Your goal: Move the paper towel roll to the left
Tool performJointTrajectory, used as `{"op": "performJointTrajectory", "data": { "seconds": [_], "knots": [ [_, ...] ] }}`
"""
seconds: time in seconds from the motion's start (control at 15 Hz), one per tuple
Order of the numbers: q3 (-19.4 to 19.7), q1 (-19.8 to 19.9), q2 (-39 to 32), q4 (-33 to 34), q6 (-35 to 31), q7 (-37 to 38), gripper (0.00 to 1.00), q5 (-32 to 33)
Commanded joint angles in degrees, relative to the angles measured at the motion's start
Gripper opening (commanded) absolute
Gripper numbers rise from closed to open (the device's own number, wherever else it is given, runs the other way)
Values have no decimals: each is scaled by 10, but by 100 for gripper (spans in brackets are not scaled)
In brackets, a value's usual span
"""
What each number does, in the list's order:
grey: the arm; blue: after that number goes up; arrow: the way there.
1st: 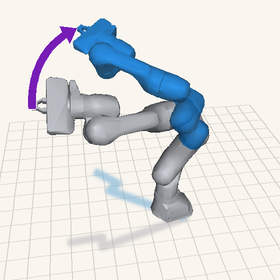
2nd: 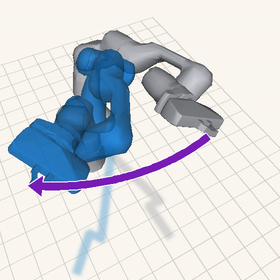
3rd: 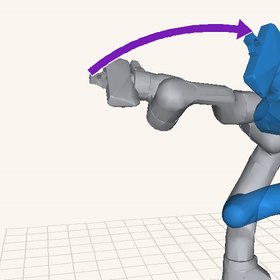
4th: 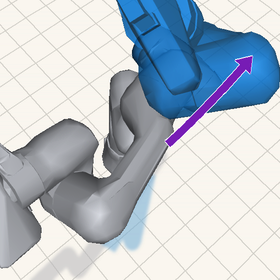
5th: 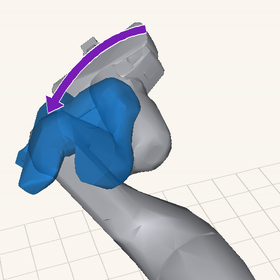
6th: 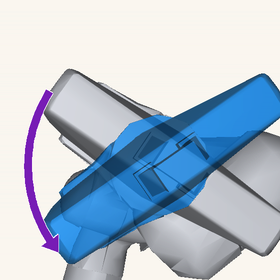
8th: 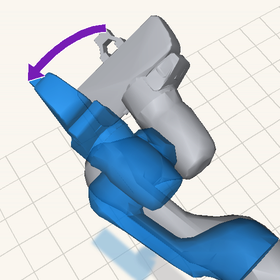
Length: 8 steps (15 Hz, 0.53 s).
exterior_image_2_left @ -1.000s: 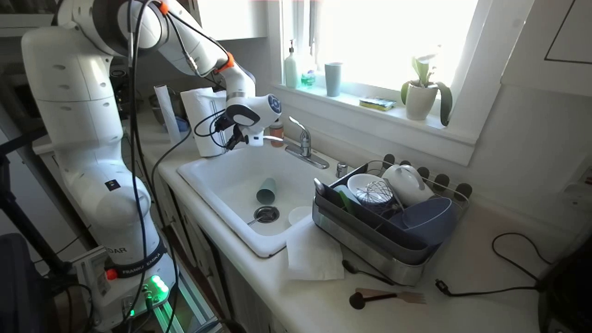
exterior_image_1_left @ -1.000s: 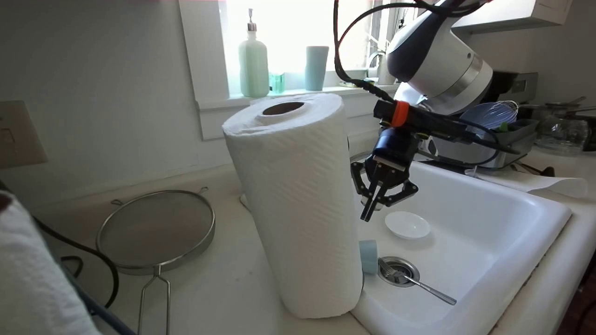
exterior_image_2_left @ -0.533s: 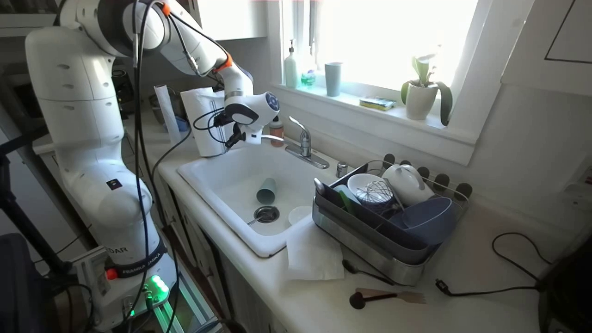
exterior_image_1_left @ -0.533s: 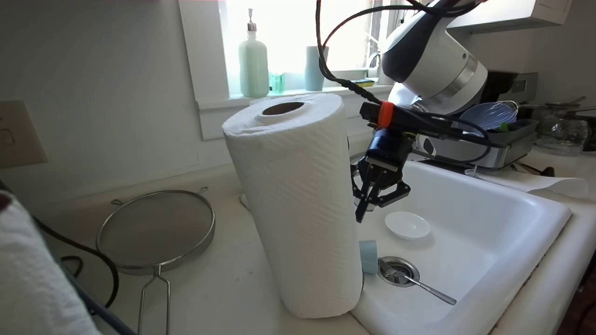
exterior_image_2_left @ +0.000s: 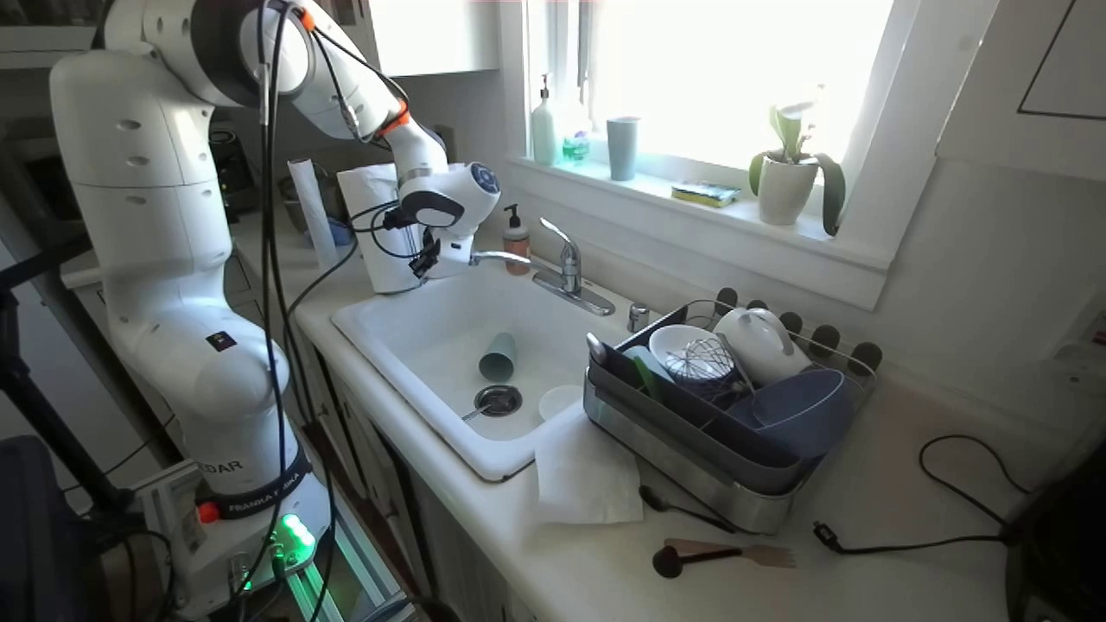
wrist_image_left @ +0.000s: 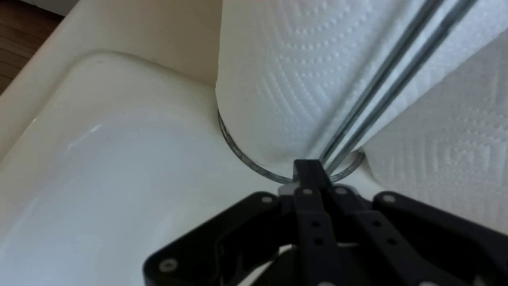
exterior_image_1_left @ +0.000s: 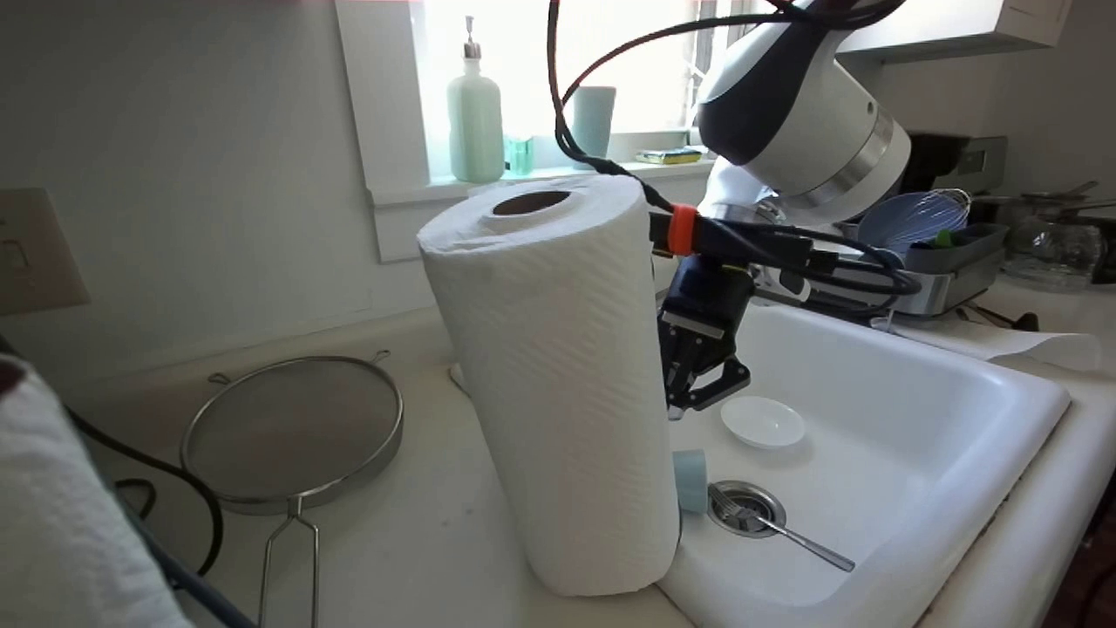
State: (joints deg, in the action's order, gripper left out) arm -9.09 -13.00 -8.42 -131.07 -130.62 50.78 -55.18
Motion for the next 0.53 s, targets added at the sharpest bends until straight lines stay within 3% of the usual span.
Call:
{"op": "performJointTrajectory", "data": {
  "seconds": [0.0, 0.47],
  "knots": [
    [-6, -12, -15, 4, -24, 60, 0, 34],
    [-2, -7, -38, 11, -24, 91, 0, 59]
  ]
}}
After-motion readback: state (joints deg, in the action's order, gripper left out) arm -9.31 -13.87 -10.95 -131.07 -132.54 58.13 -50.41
